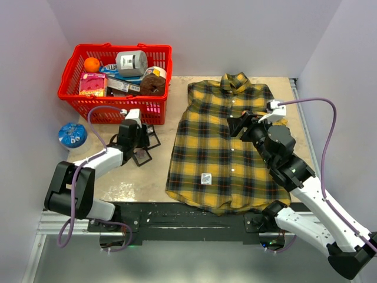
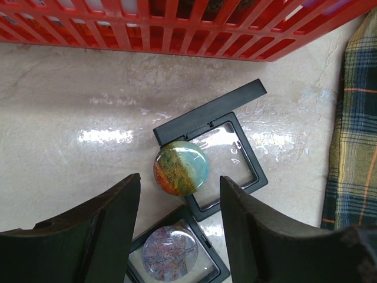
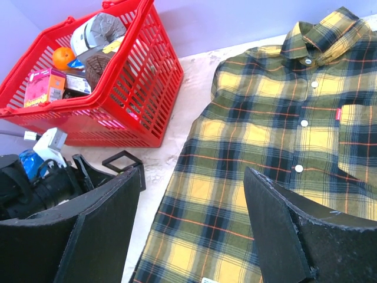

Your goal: Pin the brooch onto the clothing

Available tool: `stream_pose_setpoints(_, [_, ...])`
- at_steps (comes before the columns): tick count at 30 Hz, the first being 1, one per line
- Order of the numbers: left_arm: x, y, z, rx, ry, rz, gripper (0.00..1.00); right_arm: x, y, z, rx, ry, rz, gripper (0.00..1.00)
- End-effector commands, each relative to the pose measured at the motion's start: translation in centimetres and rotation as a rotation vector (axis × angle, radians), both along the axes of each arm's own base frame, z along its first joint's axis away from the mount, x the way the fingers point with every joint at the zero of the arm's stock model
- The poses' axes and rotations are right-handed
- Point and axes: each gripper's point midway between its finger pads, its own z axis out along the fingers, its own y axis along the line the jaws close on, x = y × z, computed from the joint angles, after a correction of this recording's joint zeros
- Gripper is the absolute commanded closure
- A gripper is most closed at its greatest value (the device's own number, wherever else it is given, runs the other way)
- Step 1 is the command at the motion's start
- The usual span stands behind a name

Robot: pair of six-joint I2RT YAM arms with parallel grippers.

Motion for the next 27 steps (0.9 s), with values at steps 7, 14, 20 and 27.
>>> stream_pose_setpoints(7, [1.0,-0.2,-0.4,-0.028,-0.015,0.008,0.39,-0.4,-0.4,1.2,0.027,-0.025,-0.008,0.25])
stream_pose_setpoints(14, [0.9,0.0,-1.1,-0.029,0.01,0.016,0.41,-0.3,-0.3,1.1,0.023,-0.021,-0.003,0.25])
stream_pose_setpoints(20, [1.1,-0.1,-1.0,-0.031,0.001,0.009,0.41,-0.5,-0.4,1.5,0.031,-0.029,-0.005,0.25])
stream_pose_setpoints(27, [1.5,-0.6,-1.5,-0.051,0.021,-0.007,0.41,-0.7,-0.3,1.5,0.038,-0.029,0.004,0.25])
